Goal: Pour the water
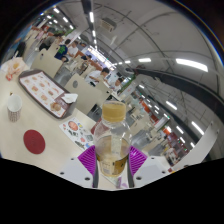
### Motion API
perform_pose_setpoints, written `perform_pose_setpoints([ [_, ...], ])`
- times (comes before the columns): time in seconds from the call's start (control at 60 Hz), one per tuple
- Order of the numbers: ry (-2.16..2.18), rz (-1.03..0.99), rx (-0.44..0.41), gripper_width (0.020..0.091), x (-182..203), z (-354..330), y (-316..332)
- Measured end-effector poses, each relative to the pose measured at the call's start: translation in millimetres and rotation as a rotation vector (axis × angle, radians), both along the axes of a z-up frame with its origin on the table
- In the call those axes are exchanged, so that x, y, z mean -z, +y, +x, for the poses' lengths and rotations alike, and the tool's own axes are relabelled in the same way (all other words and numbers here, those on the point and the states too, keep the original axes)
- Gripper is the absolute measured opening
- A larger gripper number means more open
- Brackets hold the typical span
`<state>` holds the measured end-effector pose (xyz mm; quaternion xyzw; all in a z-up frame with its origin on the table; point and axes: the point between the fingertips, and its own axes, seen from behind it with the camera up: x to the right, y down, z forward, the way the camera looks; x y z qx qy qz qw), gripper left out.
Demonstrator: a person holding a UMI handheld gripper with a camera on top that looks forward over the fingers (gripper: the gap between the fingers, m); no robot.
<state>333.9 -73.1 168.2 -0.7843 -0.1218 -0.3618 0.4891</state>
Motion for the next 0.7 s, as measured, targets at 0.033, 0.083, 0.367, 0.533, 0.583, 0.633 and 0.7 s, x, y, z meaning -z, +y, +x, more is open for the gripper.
perform_pose_setpoints([
  [0.033, -0.096, -0.020, -0.001, 0.0394, -11.4, -11.7, 4.2],
  [0.083, -0.241, -0.042, -0.008, 0.0395, -20.0, -35.0, 19.6],
  [0.367, -0.909, -0.245, -0.179, 0.0394, -2.9, -160.3, 75.3],
  [0.533, -1.182, -0.333, -0.291, 0.0394, 23.7, -202.6, 94.5],
  [0.583, -1.240, -0.350, -0.327, 0.0394, 31.0, -213.4, 96.9],
  [0.633, -1.269, -0.366, -0.356, 0.0394, 35.9, -219.5, 99.6],
  [0.7, -1.268, -0.377, -0.365, 0.0393, 40.4, -217.7, 99.1],
])
